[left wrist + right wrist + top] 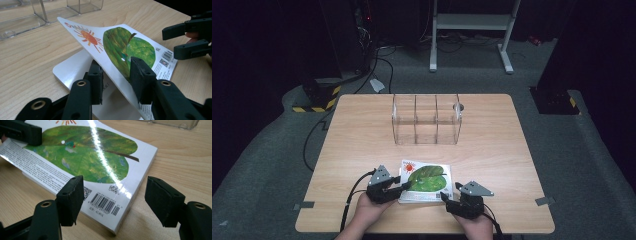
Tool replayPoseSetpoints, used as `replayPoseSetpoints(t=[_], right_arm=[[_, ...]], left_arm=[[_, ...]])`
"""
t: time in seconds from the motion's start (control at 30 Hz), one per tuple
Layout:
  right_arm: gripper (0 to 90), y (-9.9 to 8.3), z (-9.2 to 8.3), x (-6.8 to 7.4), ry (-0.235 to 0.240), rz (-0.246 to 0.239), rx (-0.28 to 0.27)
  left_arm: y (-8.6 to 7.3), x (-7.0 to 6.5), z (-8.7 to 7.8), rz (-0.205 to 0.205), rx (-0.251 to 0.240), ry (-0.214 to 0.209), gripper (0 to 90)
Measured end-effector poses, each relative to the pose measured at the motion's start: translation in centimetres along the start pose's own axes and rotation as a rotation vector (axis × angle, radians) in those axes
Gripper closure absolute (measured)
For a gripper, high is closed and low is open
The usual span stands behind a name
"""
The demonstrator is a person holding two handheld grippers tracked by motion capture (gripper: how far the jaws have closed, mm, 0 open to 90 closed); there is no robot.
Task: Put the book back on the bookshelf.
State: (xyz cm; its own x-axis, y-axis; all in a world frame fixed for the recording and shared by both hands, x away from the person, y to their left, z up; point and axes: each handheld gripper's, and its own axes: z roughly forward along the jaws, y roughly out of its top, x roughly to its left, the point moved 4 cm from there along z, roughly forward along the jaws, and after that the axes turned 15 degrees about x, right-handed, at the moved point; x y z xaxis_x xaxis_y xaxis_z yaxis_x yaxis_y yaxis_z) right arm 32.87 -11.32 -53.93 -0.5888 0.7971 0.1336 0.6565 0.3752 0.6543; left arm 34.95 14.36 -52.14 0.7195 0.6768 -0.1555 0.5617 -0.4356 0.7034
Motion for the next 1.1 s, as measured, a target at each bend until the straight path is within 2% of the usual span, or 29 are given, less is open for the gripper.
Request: replayPoseSetpoints(t=[0.07,0.17,0.33,0.37,0.43,0.8,0.87,1.1], right_arm=[[32.0,0.2,-0.1,-0.1,0.01,0.011,-0.014],[31.8,0.3,-0.1,-0.4,0.016,0.031,0.001],[30.3,0.4,0.0,-0.5,0.027,0.049,0.017],[29.7,0.4,0.1,-0.6,0.033,0.057,0.018],[29.1,0.5,0.1,-0.6,0.04,0.063,0.02],[25.7,0.8,0.3,-0.8,0.068,0.101,0.025],[25.7,0.8,0.4,-0.8,0.068,0.096,0.021],[24.8,1.0,0.5,-1.0,0.098,0.117,0.019]], left_arm=[[0.1,-0.1,-0.1,0.009,-0.008,0.002,64.1],[0.1,-0.3,-0.3,0.027,-0.02,0.013,64.4],[0.2,-0.8,-0.6,0.083,-0.045,0.037,64.8],[0.2,-0.8,-0.6,0.083,-0.045,0.037,65.2],[0.3,-1.1,-0.8,0.118,-0.057,0.053,65.7],[0.4,-1.7,-1.3,0.178,-0.086,0.078,66.4],[0.4,-1.8,-1.3,0.183,-0.089,0.081,66.4],[0.4,-2.3,-1.7,0.241,-0.114,0.108,66.6]])
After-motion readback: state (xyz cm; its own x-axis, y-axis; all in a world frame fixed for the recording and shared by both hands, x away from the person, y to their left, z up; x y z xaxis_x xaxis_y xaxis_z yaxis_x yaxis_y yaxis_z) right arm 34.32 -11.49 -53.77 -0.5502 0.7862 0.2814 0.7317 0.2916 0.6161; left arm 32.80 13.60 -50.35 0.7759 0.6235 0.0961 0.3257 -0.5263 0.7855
